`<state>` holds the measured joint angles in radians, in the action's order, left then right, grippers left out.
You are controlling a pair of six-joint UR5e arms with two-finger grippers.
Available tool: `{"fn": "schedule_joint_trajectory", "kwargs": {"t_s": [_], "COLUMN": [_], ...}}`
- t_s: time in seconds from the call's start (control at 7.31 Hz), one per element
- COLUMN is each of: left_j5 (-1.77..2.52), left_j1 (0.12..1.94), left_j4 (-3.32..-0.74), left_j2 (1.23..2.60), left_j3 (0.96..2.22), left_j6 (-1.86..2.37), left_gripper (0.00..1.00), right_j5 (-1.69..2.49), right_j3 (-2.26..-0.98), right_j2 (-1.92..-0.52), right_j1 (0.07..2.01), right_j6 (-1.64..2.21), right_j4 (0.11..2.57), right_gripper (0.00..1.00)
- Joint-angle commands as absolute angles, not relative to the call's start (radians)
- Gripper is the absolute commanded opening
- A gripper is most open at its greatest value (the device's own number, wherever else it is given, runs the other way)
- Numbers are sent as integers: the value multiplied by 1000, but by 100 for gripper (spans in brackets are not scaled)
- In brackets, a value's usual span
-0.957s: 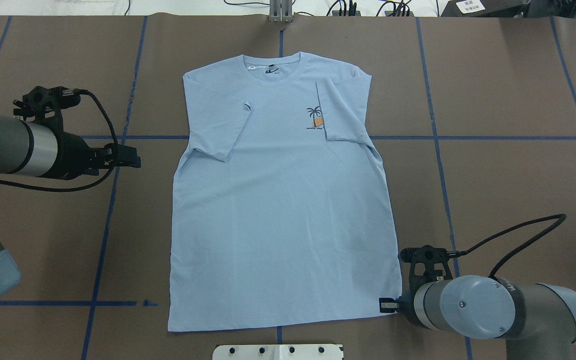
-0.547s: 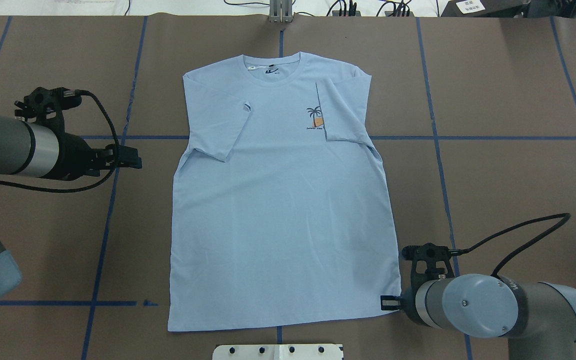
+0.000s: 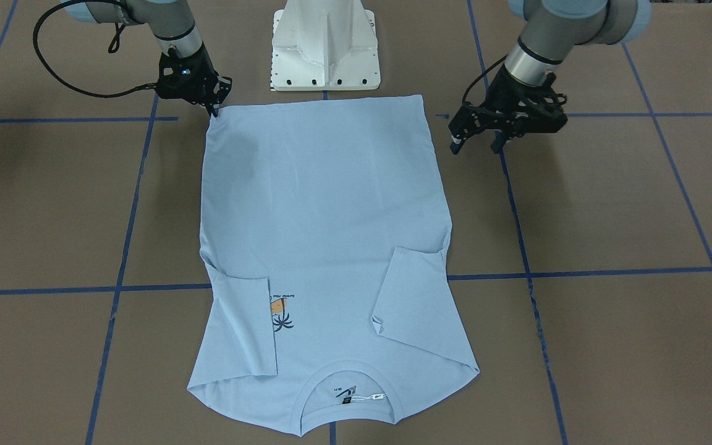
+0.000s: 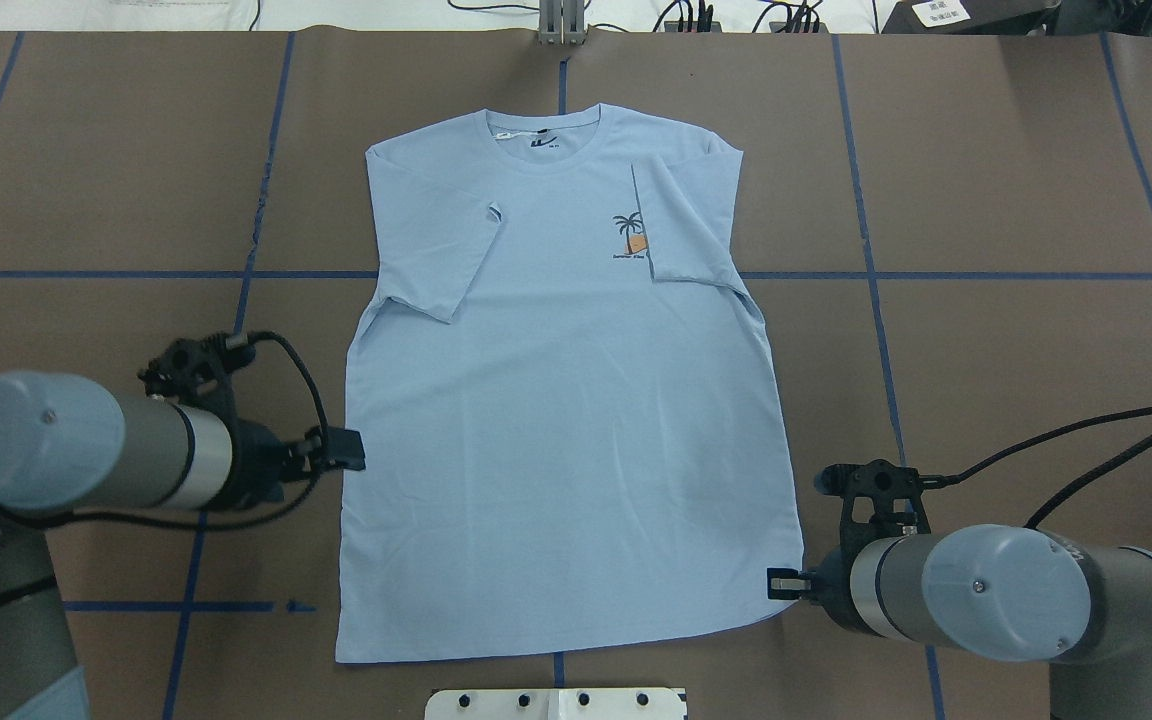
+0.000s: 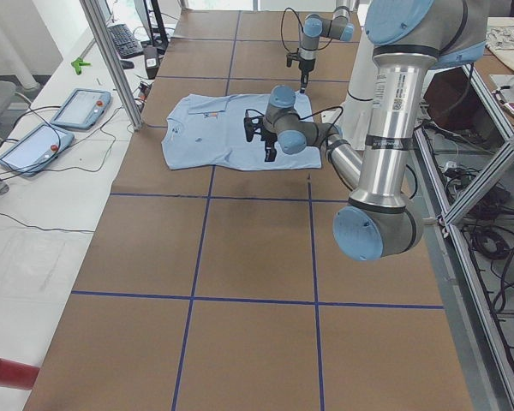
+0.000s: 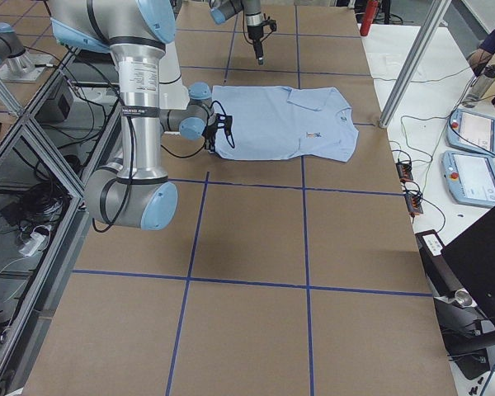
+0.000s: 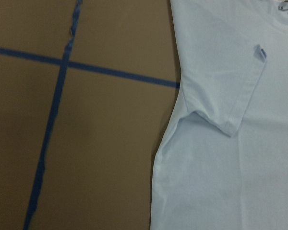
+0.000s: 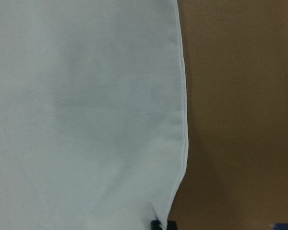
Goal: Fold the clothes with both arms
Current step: 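Move both grippers down to the hem corners nearest the robot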
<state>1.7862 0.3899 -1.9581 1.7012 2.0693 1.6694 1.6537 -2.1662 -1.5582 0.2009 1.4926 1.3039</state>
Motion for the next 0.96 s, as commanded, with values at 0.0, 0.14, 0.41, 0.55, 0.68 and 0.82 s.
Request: {"fn": "schedule_joint_trajectory", "kwargs": {"t_s": [0.0, 0.14, 0.41, 0.55, 0.68, 0.82], "left_j5": [1673, 1640, 1637, 1637, 1637, 1637], "left_j1": [209, 171, 103, 85, 75, 74], "left_j4": [-1884, -1835, -1825, -1825, -1819, -1818], "left_j2": [1700, 1700, 1697, 1697, 1698, 1698], "left_j3": [2080, 2080, 2068, 2066, 2063, 2062], "left_j6": [1830, 1853, 1913, 1928, 1930, 1930], "left_gripper": [100, 100, 99, 99, 99, 98], "right_j5": [1654, 1654, 1655, 1655, 1655, 1655], "right_j3": [-2191, -2187, -2186, -2186, -2186, -2186], "right_j2": [-1557, -1554, -1551, -1551, -1552, -1551], "right_j1": [209, 209, 209, 209, 212, 212], "right_j6": [1493, 1493, 1493, 1493, 1493, 1493], "right_j4": [1304, 1304, 1304, 1304, 1304, 1304], "right_gripper": [0, 0, 0, 0, 0, 0]}}
